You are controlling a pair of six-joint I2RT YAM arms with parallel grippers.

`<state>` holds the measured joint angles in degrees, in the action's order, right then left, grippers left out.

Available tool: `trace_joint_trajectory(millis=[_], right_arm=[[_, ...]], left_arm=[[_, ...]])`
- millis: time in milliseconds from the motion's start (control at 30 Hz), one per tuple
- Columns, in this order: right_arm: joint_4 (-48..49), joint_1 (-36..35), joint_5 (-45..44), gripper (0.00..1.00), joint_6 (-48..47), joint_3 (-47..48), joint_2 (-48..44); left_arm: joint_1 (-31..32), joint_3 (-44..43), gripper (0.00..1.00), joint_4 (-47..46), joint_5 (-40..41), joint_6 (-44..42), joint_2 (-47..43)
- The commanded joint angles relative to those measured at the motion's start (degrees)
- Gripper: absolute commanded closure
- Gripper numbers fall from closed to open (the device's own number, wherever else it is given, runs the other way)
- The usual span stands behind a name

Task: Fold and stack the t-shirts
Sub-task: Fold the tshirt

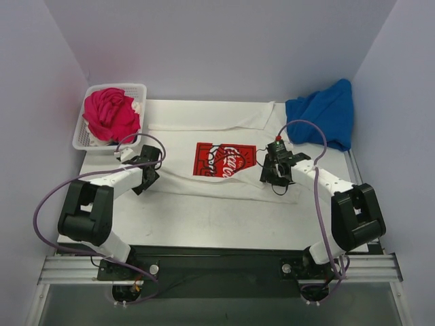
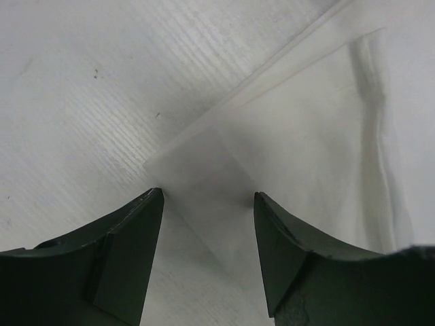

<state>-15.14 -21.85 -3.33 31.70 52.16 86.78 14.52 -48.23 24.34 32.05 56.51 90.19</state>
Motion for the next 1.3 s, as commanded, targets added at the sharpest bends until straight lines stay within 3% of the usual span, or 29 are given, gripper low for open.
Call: trace_joint_trajectory(millis=[0, 267, 500, 833, 933, 1067, 1267], right_arm=[[0.37, -0.3, 1.22, 0.6, 0.64, 1.1, 1.63], [0.37, -0.3, 1.14, 0.61, 0.64, 1.36, 2.77], [1.25, -0.3, 2.8, 0.61, 0.38, 2.15, 4.79], [3.44, -1.62, 7.55, 0.61, 0.29, 2.07, 7.26], [4.15, -1.8, 7.99, 0.69, 0.38, 2.76, 8.13], [4.06, -2.06, 7.9, 1.0, -0.24, 4.52, 9.28], [2.48, -2.5, 6.15, 1.0, -1.73, 9.61, 8.05]], left_arm=[[-0.11, -0.46, 0.34, 3.87, 1.87, 2.72, 1.74], [-0.9, 0.15, 0.39, 8.71, 1.18, 6.59, 3.06], [-1.43, 3.14, 0.54, 11.78, 0.56, 8.0, -2.64], [-1.34, 6.3, 0.56, 10.03, -1.29, 5.19, -9.85], [-1.25, 6.22, 0.56, 9.94, -1.38, 4.31, -12.22], [-1.34, 6.04, 0.56, 10.73, -0.94, 3.61, -14.6], [-1.34, 6.39, 0.57, 11.79, -0.24, 3.34, -16.63]])
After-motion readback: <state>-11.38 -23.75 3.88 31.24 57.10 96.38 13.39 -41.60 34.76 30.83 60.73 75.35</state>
